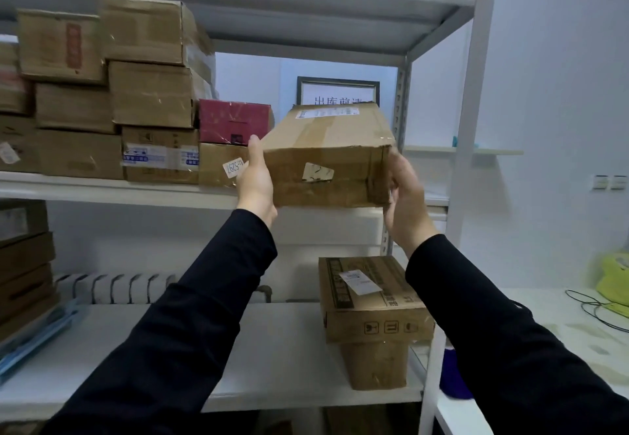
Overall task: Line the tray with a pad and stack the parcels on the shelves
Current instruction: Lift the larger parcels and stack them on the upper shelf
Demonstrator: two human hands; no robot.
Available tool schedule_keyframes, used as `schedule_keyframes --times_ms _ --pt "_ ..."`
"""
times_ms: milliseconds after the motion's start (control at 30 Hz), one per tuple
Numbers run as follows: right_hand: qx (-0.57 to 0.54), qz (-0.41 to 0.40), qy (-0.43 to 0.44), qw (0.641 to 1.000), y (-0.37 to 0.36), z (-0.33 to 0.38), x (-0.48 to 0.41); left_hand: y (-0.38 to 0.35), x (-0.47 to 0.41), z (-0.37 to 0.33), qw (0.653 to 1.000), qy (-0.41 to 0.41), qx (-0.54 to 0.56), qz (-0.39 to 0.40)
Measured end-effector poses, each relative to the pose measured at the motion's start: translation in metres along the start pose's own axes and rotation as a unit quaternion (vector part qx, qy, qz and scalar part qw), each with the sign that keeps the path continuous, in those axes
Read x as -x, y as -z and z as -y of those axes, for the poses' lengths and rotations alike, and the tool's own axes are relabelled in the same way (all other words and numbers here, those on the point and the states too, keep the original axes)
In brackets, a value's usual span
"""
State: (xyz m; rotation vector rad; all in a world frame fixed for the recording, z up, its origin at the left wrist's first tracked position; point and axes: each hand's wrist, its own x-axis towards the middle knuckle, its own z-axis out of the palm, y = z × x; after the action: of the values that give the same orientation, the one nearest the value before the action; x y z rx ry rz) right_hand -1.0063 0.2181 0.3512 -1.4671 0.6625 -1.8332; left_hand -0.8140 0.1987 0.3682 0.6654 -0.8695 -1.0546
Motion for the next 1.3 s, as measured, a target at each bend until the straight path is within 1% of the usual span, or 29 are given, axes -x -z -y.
schedule_keyframes --times_ms 67,200,300,367,467,633,700,800,900,967,1033,1100,1200,1300 --pt "0.019 0.001 0.017 1.000 0.004 -0.009 -0.009 -0.003 -0.017 0.007 1.000 0.001 -0.031 0.004" --pt "0.055 -0.022 0.034 0.998 0.013 -0.022 -0.038 -0.014 -0.029 0.003 0.989 -0.037 -0.121 0.070" --pt "0.100 -0.033 0.058 0.993 0.018 -0.030 -0.062 -0.018 -0.042 0.005 0.983 -0.073 -0.139 0.094" --pt "0.119 -0.036 0.062 0.990 0.019 -0.034 -0.076 -0.018 -0.055 0.011 0.985 -0.076 -0.130 0.079" --pt "0.142 -0.038 0.074 0.986 0.020 -0.046 -0.089 -0.014 -0.065 0.020 0.990 -0.088 -0.109 0.030" --pt "0.206 -0.055 0.075 0.974 0.022 -0.072 -0.106 -0.008 -0.079 0.034 0.972 -0.120 -0.200 -0.027" --pt "0.229 -0.050 0.056 0.970 0.022 -0.078 -0.109 -0.007 -0.079 0.038 0.957 -0.128 -0.254 -0.054" --pt "0.188 -0.023 0.005 0.982 0.021 -0.084 -0.112 -0.007 -0.079 0.047 0.934 -0.144 -0.318 -0.076" --pt "0.189 -0.007 -0.007 0.982 0.025 -0.088 -0.116 -0.011 -0.079 0.054 0.920 -0.114 -0.363 -0.093" --pt "0.202 -0.013 -0.013 0.979 0.028 -0.093 -0.119 -0.015 -0.081 0.056 0.923 -0.087 -0.363 -0.097" --pt "0.218 -0.035 -0.049 0.974 0.031 -0.098 -0.123 -0.019 -0.085 0.057 0.933 -0.058 -0.341 -0.096" --pt "0.226 -0.058 -0.067 0.970 0.035 -0.100 -0.125 -0.023 -0.085 0.055 0.941 -0.034 -0.323 -0.091" --pt "0.230 -0.077 -0.072 0.967 0.040 -0.102 -0.125 -0.023 -0.085 0.055 0.940 -0.011 -0.332 -0.077" --pt "0.232 -0.104 -0.070 0.965 0.041 -0.106 -0.125 -0.020 -0.086 0.057 0.940 -0.009 -0.331 -0.085"
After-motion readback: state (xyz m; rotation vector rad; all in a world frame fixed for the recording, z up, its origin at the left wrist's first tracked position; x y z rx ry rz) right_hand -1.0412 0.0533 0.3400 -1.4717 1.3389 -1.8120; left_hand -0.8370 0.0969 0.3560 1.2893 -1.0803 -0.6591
